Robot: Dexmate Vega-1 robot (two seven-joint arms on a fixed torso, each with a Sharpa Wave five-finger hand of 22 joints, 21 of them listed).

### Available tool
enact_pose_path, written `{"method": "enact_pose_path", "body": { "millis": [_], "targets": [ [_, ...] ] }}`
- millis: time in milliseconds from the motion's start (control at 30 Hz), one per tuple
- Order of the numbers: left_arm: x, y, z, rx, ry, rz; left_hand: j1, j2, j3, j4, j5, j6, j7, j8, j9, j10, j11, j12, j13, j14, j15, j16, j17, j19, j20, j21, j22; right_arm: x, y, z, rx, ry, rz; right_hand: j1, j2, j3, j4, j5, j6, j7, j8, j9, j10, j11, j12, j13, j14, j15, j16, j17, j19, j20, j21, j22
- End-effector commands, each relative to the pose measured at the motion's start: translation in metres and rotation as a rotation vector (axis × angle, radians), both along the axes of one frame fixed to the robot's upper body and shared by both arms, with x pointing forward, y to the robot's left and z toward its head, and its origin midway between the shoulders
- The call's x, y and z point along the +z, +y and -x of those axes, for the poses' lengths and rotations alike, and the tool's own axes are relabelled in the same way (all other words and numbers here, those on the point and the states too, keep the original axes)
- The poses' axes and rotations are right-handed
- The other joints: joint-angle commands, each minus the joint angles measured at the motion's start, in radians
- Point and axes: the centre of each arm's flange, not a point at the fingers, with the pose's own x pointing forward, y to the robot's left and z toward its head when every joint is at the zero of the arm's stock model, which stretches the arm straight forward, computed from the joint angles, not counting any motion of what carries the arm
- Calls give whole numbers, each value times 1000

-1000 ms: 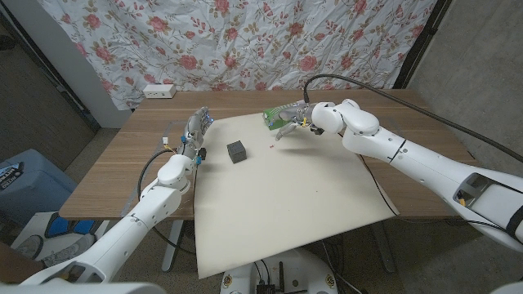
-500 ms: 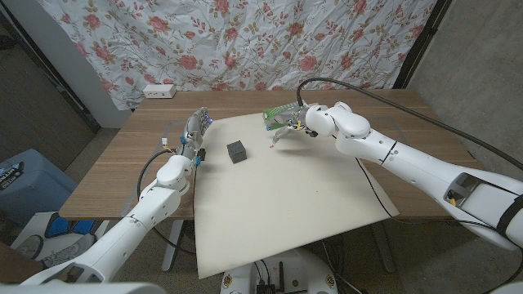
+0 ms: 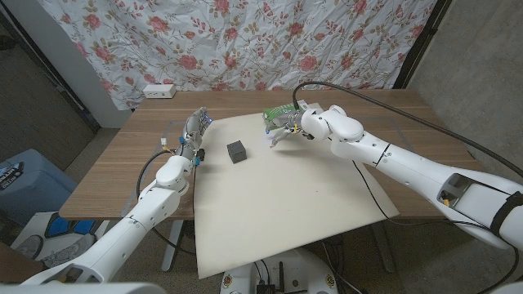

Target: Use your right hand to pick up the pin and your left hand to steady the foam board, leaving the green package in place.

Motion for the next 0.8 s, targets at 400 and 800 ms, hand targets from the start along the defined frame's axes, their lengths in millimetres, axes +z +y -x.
{"method": "enact_pose_path", "body": {
  "millis": [400, 800],
  "targets": [
    [-2, 0, -1, -4, 4, 4, 5, 78, 7, 1, 2, 8, -1, 0, 2, 8, -2, -2, 3, 5, -1, 2, 3, 8, -1, -1, 2, -17, 5, -13, -13, 17, 23, 15, 12, -2, 3, 7, 36, -4, 22, 7, 4, -10, 1, 6, 10, -10, 10, 8, 12, -12, -1, 4],
    [-3, -3, -2, -11, 9, 6, 5, 78, 8, 0, 2, 9, 0, 0, 2, 6, -1, -3, 3, 5, 0, 1, 3, 8, -1, -2, 2, -24, 6, -15, -10, 3, 31, 23, 14, -5, 1, 3, 54, -4, 34, 9, -1, -13, -3, 9, 8, -15, 11, 12, 7, -13, -5, 4]
  ]
}}
